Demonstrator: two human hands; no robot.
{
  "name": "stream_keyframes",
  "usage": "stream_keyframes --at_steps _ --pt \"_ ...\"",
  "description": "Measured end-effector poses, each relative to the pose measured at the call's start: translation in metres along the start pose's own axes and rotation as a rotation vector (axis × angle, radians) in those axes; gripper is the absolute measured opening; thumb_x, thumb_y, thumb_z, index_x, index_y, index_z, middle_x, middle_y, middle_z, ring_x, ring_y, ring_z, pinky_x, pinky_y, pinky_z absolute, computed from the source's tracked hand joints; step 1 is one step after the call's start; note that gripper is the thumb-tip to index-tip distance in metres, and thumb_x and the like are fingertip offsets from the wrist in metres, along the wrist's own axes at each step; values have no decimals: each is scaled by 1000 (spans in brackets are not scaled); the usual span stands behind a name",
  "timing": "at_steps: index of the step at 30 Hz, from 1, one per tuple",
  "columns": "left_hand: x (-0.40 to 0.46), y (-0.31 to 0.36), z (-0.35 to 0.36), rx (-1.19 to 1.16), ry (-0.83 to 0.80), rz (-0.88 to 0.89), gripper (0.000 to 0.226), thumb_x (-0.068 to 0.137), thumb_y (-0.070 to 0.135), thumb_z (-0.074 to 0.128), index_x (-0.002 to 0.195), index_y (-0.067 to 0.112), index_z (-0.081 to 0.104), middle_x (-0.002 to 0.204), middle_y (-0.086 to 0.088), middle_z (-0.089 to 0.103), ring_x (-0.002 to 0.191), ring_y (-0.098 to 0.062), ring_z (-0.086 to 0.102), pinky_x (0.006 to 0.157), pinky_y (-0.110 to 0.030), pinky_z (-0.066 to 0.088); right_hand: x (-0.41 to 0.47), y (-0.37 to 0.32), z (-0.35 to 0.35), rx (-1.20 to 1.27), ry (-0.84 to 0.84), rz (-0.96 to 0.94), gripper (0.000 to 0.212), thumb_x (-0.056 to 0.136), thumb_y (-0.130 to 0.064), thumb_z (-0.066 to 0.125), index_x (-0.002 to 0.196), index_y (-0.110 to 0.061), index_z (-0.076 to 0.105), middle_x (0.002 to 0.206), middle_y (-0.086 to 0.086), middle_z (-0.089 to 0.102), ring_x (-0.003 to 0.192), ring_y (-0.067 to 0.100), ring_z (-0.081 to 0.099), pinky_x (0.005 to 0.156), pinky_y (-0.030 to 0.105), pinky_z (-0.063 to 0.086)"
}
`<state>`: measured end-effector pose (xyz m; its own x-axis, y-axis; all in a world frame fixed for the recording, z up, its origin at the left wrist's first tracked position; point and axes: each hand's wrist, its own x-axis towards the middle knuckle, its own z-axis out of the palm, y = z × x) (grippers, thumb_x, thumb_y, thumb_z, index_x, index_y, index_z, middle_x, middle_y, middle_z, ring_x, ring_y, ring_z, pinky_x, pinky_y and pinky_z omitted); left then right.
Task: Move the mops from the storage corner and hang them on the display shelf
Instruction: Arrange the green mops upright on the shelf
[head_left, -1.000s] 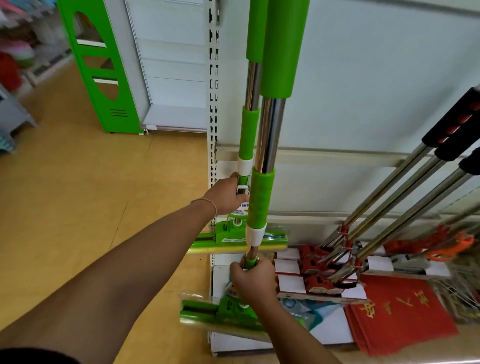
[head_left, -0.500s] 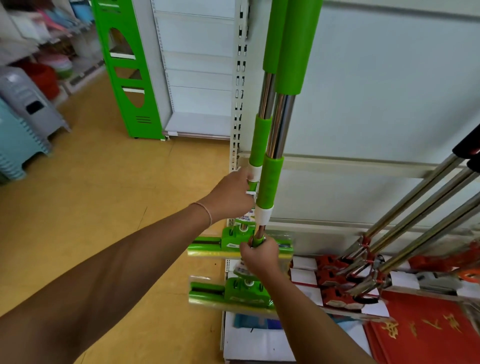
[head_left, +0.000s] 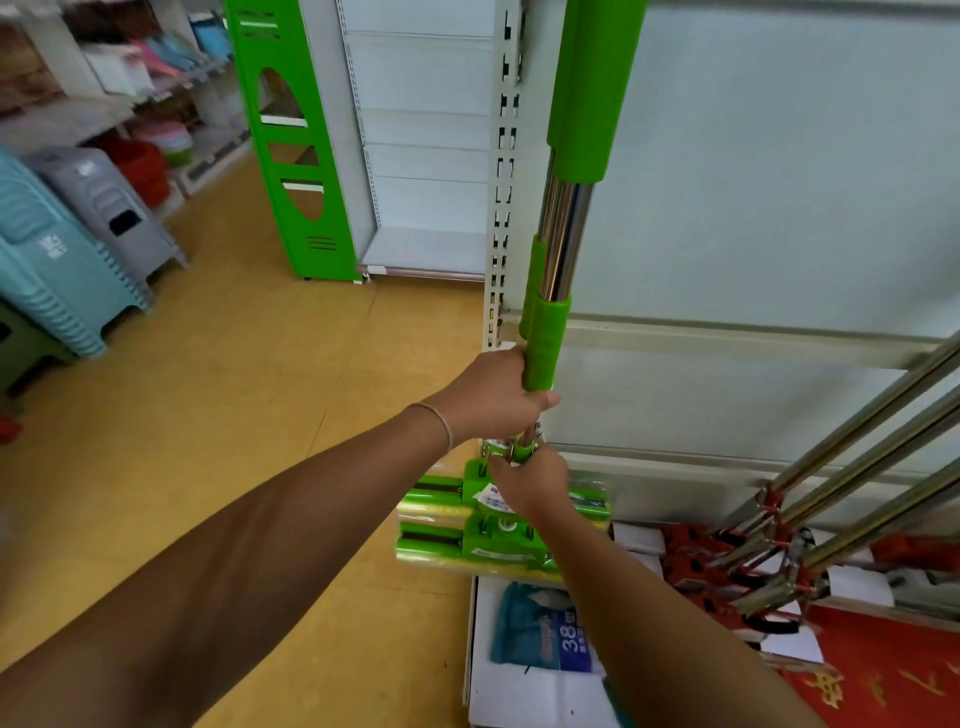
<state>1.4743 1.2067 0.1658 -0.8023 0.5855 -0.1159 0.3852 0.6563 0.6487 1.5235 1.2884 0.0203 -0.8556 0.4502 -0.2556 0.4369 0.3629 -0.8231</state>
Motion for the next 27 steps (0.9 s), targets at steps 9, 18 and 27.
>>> stream_keyframes --at_steps 9,18,27 --pt "5 1 3 27 65 -31 21 93 32 64 93 15 51 78 5 49 69 -8 48 58 -23 35 -8 13 0 -333 23 24 57 80 -66 60 104 -14 53 81 -5 62 73 16 61 57 29 46" --pt "11 4 6 52 49 -63 22 94 33 62 99 13 52 81 2 50 69 -9 49 58 -25 37 1 23 0 -189 28 70 50 79 -54 73 101 -11 59 88 1 67 70 12 58 52 25 42" --pt "6 1 11 10 69 -55 27 94 33 60 109 14 49 90 -1 53 82 -19 53 65 -29 37 -12 36 5 -136 37 36 46 81 -45 76 107 -12 56 97 0 64 88 18 61 69 29 48"
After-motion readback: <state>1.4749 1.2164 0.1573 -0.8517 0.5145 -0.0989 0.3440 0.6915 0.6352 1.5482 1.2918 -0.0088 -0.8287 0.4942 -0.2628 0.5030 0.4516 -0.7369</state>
